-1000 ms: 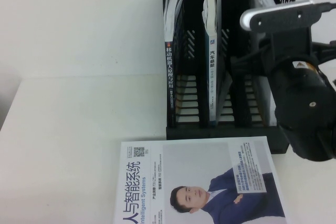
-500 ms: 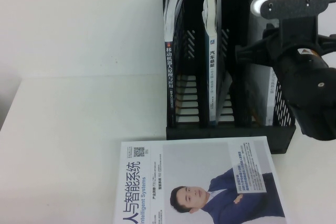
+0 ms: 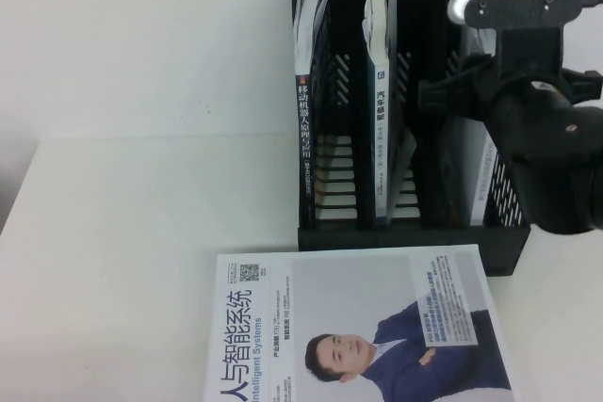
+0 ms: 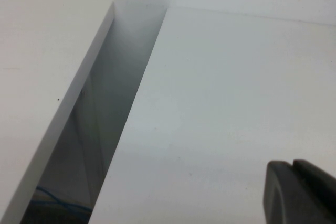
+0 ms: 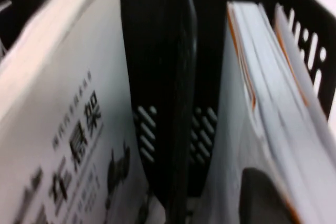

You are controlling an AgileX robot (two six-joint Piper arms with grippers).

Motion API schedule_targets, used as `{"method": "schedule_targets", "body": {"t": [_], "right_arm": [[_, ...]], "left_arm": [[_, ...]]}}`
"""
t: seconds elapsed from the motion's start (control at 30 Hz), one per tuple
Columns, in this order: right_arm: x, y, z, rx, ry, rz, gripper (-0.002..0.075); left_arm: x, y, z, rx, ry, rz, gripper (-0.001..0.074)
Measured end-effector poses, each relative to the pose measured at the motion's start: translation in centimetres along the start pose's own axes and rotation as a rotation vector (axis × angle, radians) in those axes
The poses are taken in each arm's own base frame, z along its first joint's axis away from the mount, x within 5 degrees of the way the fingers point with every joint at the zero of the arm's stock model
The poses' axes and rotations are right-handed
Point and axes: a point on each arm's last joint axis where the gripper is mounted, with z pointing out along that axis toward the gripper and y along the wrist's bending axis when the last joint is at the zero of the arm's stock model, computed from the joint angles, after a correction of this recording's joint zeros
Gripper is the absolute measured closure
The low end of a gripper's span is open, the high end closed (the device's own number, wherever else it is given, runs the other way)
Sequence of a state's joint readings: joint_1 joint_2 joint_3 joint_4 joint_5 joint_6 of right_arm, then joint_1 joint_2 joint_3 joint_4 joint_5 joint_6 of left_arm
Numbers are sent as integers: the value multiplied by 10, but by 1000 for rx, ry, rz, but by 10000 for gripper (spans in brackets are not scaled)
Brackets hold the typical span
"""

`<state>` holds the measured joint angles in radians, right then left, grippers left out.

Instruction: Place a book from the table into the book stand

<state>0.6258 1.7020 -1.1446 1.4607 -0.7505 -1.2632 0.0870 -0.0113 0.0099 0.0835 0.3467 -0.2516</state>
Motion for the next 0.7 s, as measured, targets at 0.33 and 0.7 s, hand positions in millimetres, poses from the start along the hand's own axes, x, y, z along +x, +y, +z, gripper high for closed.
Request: {"method": "schedule_targets", "body": {"t": [0.33,0.7], "right_arm": [[-70,-20,-40,-27,-144,90,473],[-115,-44,-132,-350,-236,147,706]], "left_arm": [[0,0,0,0,0,0,737],[0,0,0,0,0,0,737]]}}
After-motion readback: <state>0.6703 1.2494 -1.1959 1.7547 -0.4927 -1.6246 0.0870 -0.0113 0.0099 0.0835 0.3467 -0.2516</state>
